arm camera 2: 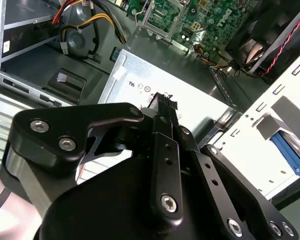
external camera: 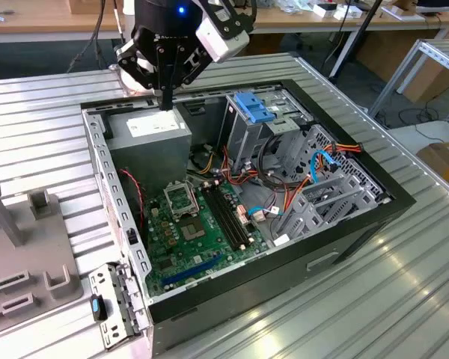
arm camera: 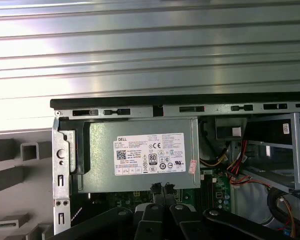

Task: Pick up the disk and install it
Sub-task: 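Reach for the disk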

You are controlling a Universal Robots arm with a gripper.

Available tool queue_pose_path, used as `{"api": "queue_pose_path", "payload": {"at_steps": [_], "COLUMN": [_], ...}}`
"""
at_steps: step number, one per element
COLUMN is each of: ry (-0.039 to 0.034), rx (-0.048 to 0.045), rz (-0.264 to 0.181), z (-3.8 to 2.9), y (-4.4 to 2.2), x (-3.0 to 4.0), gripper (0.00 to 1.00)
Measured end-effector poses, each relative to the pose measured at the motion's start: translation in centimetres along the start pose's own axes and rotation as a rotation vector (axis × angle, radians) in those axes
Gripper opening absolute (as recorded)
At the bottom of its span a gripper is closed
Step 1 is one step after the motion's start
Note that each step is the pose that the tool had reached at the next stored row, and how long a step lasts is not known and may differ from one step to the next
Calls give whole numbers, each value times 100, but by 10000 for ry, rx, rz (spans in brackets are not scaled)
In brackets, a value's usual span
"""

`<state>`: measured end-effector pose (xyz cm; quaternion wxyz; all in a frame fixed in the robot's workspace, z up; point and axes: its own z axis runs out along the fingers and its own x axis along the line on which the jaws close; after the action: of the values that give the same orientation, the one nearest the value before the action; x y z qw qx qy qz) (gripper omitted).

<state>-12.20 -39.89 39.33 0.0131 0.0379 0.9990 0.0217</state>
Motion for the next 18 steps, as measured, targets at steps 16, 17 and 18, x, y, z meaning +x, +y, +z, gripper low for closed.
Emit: {"api": "queue_pose_path", "payload": {"at_steps": [16,17,18], "ry": [0,0,0], "rx": [0,0,1], "rz": [0,0,0], "z": [-4,-4,-5], "y": [-12,-13,-14], "x": [159,167,183], "gripper": [11,11,11]}}
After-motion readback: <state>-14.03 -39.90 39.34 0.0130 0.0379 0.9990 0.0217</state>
